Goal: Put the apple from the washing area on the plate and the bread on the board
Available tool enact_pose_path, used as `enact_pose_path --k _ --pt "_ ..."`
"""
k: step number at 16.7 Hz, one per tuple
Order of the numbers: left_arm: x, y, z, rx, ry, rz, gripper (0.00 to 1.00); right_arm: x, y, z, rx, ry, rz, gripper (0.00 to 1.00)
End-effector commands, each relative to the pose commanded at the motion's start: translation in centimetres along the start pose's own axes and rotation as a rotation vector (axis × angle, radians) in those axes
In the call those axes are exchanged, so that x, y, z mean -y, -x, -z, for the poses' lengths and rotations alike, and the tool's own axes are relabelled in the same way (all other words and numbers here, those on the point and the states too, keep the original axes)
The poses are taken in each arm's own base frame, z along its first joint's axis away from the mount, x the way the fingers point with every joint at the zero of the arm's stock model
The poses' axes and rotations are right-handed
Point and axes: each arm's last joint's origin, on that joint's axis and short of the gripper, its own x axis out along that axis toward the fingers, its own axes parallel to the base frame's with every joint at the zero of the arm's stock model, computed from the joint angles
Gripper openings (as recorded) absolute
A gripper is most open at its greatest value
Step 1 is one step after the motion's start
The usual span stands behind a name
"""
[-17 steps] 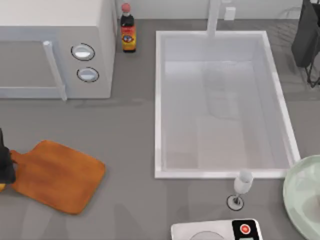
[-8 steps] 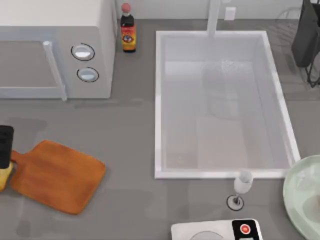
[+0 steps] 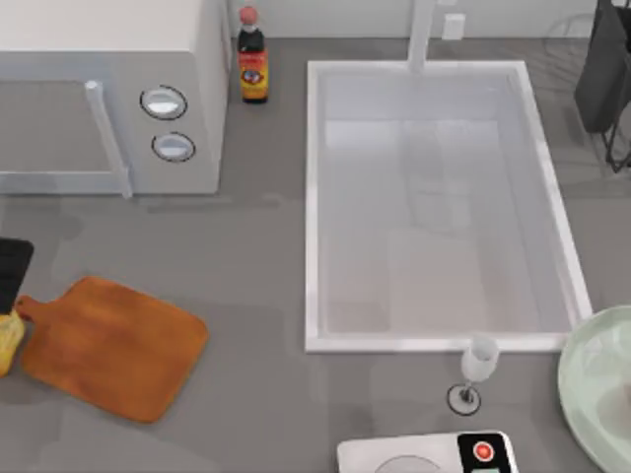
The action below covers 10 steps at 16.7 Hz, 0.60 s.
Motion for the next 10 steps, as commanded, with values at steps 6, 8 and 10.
enact_pose_path --k 6,8,10 --pt "-0.78 -1.35 -1.42 -0.108 -0.01 0.031 1.0 0.0 0.0 0.0 0.0 0.0 0.0 1.0" --pt "-0.78 -1.35 -1.42 -0.108 -0.01 0.031 1.0 0.0 0.0 0.0 0.0 0.0 0.0 1.0" --pt "-0.62 -1.33 -1.41 -0.105 -0.014 0.031 1.0 0.0 0.0 0.0 0.0 0.0 0.0 1.0"
